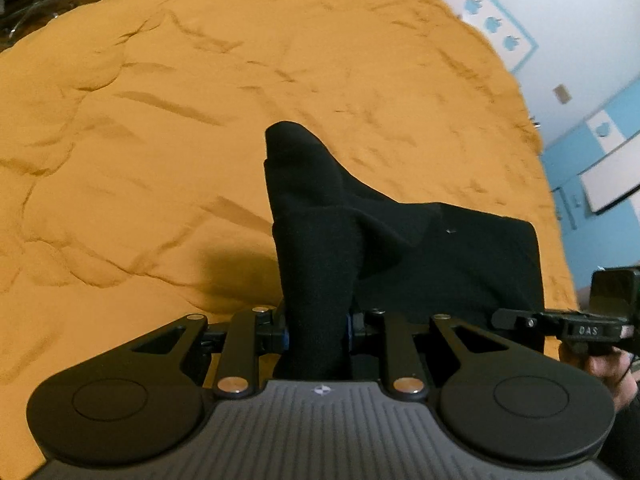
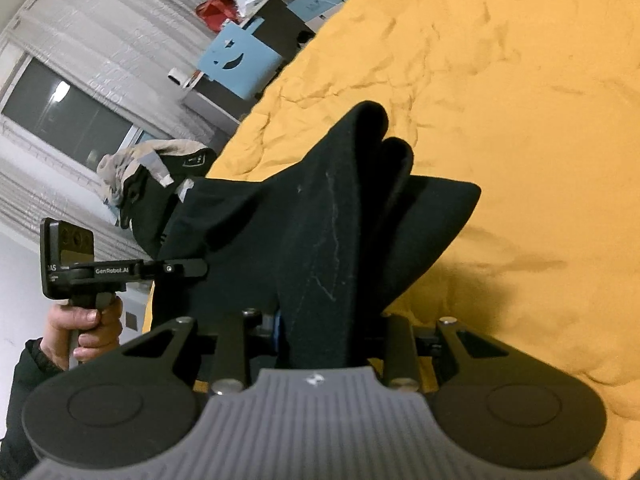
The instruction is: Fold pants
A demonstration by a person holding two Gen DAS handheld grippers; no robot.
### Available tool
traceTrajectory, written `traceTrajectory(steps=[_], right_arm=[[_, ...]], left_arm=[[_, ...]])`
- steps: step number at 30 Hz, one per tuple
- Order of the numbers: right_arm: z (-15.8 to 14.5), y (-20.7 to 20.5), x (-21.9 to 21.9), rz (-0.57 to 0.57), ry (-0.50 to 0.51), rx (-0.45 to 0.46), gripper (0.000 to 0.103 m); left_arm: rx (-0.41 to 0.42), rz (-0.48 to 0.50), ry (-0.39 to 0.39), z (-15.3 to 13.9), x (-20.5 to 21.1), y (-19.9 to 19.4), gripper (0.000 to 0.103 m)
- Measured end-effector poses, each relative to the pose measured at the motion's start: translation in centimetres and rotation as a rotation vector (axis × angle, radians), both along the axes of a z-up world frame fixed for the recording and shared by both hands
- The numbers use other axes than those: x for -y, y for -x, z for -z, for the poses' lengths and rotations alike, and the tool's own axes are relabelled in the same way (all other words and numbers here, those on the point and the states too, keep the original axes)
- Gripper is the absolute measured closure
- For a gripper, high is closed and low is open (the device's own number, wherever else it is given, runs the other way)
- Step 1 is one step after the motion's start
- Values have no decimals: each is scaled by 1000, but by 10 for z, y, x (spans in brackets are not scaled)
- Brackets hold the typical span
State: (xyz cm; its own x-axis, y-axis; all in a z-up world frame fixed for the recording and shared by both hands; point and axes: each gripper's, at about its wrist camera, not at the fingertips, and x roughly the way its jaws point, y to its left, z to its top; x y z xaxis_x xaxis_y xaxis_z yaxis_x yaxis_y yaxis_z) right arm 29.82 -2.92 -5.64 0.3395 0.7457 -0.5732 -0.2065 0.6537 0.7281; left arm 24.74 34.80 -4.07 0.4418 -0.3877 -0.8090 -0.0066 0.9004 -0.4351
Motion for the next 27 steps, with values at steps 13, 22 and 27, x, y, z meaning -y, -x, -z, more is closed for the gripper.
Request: traceTrajectory(steps=[13, 22, 27], right_arm=[[99, -22, -18, 76, -5, -130, 64], [78, 23, -6, 38, 249, -46, 48], [50, 71, 5, 45, 502, 40, 44]], left_arm=[[-110, -108, 4, 85, -53, -8, 58], [-92, -143, -133, 59, -63, 22, 35], [-82, -197, -350, 32, -54, 68, 40]])
